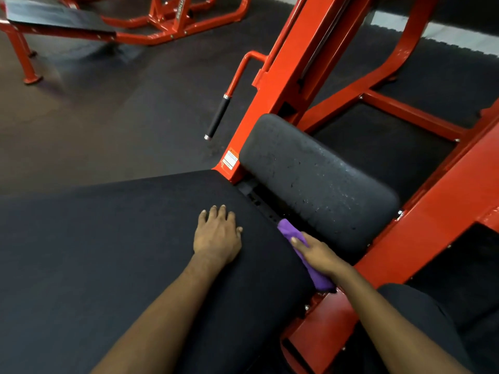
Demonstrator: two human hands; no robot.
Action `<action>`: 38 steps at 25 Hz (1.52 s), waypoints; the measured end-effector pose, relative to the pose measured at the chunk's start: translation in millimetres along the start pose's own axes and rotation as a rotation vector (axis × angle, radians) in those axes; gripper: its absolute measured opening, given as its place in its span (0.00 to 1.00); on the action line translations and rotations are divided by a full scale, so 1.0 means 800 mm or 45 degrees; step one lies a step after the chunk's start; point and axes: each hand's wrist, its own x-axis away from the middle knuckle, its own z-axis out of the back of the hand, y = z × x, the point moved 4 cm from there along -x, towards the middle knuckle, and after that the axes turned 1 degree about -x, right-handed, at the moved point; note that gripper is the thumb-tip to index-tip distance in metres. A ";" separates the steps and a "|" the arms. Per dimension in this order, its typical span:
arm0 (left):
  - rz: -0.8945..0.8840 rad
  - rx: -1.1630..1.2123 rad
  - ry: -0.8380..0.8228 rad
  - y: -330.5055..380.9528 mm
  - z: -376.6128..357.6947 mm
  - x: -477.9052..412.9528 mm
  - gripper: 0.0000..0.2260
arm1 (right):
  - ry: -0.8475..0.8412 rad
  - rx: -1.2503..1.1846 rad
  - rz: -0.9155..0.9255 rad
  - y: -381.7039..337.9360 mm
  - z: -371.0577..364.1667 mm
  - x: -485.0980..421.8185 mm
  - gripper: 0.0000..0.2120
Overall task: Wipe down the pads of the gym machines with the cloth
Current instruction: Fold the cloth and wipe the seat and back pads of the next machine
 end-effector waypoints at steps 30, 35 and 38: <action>0.499 -0.093 -0.051 -0.202 0.047 -0.136 0.20 | -0.036 0.068 0.158 -0.149 -0.062 -0.209 0.20; 0.491 -0.091 -0.081 -0.206 0.049 -0.137 0.21 | 0.122 0.391 0.220 -0.237 -0.084 -0.266 0.17; 0.504 -0.026 -0.126 -0.212 0.055 -0.138 0.21 | 0.034 0.424 0.399 -0.318 -0.100 -0.315 0.16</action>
